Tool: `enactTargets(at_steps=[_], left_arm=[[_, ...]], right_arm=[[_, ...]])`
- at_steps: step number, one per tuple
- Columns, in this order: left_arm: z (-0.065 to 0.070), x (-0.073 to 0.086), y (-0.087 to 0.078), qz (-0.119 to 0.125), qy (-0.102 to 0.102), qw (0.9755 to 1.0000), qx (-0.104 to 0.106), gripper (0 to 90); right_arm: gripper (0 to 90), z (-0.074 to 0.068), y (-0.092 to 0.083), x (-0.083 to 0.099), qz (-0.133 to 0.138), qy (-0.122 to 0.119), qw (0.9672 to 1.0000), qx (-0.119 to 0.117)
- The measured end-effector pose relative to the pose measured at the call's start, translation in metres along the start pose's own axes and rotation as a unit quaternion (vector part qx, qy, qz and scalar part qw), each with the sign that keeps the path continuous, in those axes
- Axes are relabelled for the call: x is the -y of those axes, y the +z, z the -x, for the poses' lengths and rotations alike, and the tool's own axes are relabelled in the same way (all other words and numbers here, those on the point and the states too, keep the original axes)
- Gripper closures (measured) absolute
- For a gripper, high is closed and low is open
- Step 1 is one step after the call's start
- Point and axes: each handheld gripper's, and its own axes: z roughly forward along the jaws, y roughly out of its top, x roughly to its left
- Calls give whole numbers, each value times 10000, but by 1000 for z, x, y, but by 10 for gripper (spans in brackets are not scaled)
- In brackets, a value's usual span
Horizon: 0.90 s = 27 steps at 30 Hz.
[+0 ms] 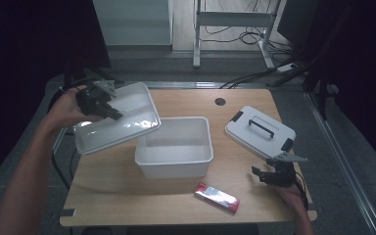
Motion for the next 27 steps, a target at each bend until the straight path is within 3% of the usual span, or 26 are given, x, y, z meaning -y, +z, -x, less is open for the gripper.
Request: enactTargets(at_steps=[4, 11, 20, 27], left_arm=[[-5, 24, -7, 22, -174, 9996, -208, 898], [-11, 46, -10, 90, -454, 9984, -319, 898], [-21, 71, -4, 117, -791, 9959, -423, 898], [-23, 85, 2, 84, -928, 9948, -419, 898]], right_arm=[[218, 0, 0, 0, -5, 1, 10000, 3], [219, 0, 0, 0, -11, 0, 10000, 5], [220, -1, 0, 0, -26, 22, 10000, -10], [220, -1, 1, 0, -44, -1, 10000, -8]])
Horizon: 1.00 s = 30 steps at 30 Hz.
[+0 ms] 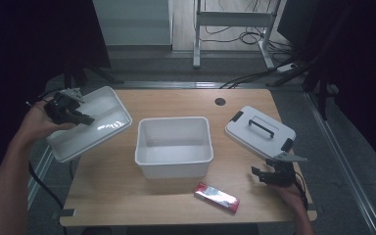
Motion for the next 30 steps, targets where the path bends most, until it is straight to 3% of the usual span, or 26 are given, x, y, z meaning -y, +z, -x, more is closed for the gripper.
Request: enactTargets(at_steps=[8, 18, 30], left_arm=[[-4, 13, 17, -153, -170, 9997, 84, 898], [-9, 39, 48, -167, -439, 9986, 224, 898], [-3, 60, 109, -217, -619, 9963, 563, 897]], right_arm=[[221, 0, 0, 0, -9, -4, 10000, -1], [221, -1, 1, 0, -18, -22, 10000, -1], [221, -2, 1, 0, -37, -32, 10000, 2]])
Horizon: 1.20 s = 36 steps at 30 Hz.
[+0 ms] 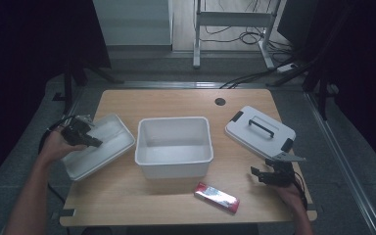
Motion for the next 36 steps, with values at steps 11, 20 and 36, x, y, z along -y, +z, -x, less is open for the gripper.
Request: enactTargets(at_steps=[11, 20, 36], left_arm=[[1, 8, 23, -9, -77, 9999, 67, 897], [2, 12, 35, 0, -109, 9998, 150, 897], [9, 15, 47, 124, -113, 9998, 89, 818]], right_arm=[[221, 0, 0, 0, 3, -6, 10000, -23], [221, 0, 0, 0, 5, -5, 10000, -10], [220, -1, 0, -1, 13, -59, 10000, -27]])
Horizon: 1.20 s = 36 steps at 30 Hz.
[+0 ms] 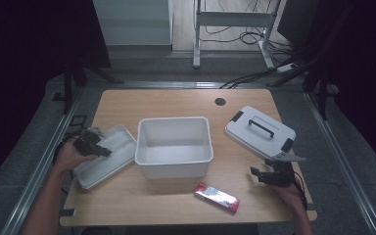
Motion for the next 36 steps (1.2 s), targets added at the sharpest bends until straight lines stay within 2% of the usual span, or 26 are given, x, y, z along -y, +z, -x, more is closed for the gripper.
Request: enactTargets(at_steps=[1, 2, 5, 7, 12, 14, 15, 16, 17, 19, 20, 21, 23, 28, 29, 30, 34, 36], left_arm=[[0, 0, 0, 0, 0, 10000, 0, 778], [1, 0, 0, 57, -38, 10000, -44, 778], [3, -2, -1, 154, -91, 9997, -161, 600], [5, -4, -4, 211, -66, 9994, -258, 527], [8, -11, -10, 200, 11, 9991, -366, 433], [8, -14, -12, 213, 30, 9990, -403, 430], [9, -15, -13, 216, 28, 9989, -406, 426], [10, -15, -13, 212, 35, 9989, -423, 420], [11, -16, -13, 219, 29, 9987, -453, 420], [13, -16, -14, 198, 46, 9987, -477, 414], [14, -16, -14, 203, 43, 9986, -488, 410], [14, -16, -14, 211, 46, 9986, -487, 410], [15, -15, -15, 216, 57, 9986, -483, 408], [14, -10, -17, 275, 0, 9983, -515, 398], [14, -10, -17, 275, 0, 9983, -515, 398], [14, -10, -17, 283, -4, 9982, -522, 398], [14, -11, -19, 297, 51, 9979, -570, 390], [13, -13, -20, 302, 63, 9978, -580, 387]], right_arm=[[220, 0, 0, 0, 0, 0, 10000, 0], [219, -1, 0, -1, 17, -11, 10000, -10], [219, -3, -3, -5, 61, -73, 10000, -11], [217, -5, -6, -9, 95, -140, 9999, -1], [203, -11, -17, -24, 82, -433, 9990, 84], [204, -13, -19, -27, 106, -471, 9988, 76], [213, -16, -20, -30, 82, -493, 9987, 29], [217, -24, -21, -35, -88, -626, 9980, -50], [217, -24, -21, -35, -88, -626, 9980, -50], [215, -34, -22, -41, -276, -844, 9960, -113], [213, -43, -23, -48, -391, -1014, 9939, -197], [213, -43, -23, -48, -391, -1014, 9939, -197], [213, -52, -25, -55, -436, -1110, 9924, -301], [226, -78, -30, -67, -582, -1268, 9887, -542], [226, -78, -30, -67, -582, -1268, 9887, -542], [237, -90, -31, -71, -678, -1378, 9862, -624], [241, -111, -29, -77, -918, -1563, 9803, -782], [250, -121, -26, -78, -1058, -1683, 9760, -888]])
